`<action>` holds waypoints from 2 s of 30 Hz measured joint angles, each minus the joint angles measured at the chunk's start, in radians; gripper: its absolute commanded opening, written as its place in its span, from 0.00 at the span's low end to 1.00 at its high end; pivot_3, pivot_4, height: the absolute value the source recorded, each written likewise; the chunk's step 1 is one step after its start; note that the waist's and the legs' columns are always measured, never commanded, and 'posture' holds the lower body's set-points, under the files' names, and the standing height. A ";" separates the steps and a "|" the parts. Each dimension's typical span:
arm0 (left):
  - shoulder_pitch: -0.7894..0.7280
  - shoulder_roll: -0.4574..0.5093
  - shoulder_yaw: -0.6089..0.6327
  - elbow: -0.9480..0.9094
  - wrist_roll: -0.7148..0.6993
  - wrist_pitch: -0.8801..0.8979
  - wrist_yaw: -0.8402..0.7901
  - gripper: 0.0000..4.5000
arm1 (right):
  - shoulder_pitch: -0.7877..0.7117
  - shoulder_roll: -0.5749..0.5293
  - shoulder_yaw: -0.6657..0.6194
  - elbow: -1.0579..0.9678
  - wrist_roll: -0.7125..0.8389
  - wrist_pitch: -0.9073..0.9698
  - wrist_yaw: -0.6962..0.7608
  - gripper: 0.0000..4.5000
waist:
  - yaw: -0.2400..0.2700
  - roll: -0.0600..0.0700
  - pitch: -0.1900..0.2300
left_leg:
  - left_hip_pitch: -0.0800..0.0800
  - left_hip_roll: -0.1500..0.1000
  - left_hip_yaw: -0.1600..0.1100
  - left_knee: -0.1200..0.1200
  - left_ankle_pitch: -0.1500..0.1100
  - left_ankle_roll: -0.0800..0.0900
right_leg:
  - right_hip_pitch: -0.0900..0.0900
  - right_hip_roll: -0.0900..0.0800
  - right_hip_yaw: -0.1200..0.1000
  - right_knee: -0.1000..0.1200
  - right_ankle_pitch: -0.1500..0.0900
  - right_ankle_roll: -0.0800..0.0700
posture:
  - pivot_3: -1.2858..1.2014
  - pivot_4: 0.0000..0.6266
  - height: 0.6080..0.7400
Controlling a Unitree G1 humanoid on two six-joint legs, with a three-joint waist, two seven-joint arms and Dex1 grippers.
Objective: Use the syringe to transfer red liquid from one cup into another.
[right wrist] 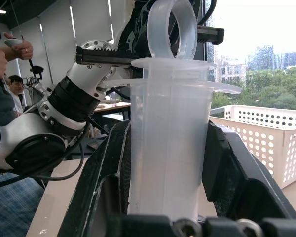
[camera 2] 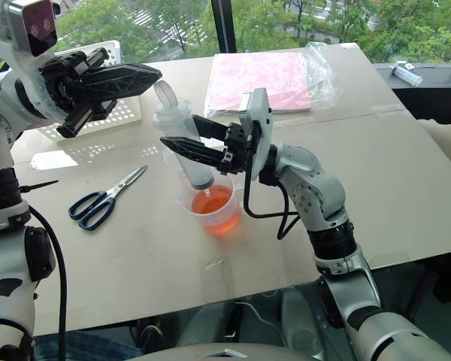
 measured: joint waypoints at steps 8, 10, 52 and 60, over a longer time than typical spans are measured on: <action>0.028 0.029 -0.006 0.003 0.056 -0.031 -0.016 0.01 | 0.000 0.022 -0.023 0.019 0.001 -0.010 -0.026 0.34 | 0.000 0.000 0.000 | 0.000 0.000 0.000 0.000 0.000 0.000 | 0.000 0.000 0.000 0.000 0.000 0.000 | 0.52 0.24 1.00; 0.042 0.025 -0.020 0.005 0.059 -0.031 -0.022 0.01 | -0.003 0.029 -0.035 0.017 0.006 -0.018 -0.031 0.34 | 0.003 0.000 0.000 | 0.000 0.000 0.000 0.000 0.000 0.000 | 0.000 0.000 0.000 0.000 0.000 0.000 | 0.52 0.24 1.00; 0.057 0.022 -0.036 -0.024 0.092 -0.037 -0.018 0.47 | 0.033 0.000 -0.009 0.044 -0.047 -0.091 -0.008 0.34 | 0.006 0.000 0.000 | 0.000 0.000 0.000 0.000 0.000 0.000 | 0.000 0.000 0.000 0.000 0.000 0.000 | 0.52 0.24 1.00; 0.024 -0.018 -0.041 0.007 0.122 -0.060 0.020 0.47 | 0.033 -0.001 -0.006 0.044 -0.047 -0.098 -0.005 0.34 | 0.014 0.000 0.000 | 0.000 0.000 0.000 0.000 0.000 0.000 | 0.000 0.000 0.000 0.000 0.000 0.000 | 0.52 0.24 1.00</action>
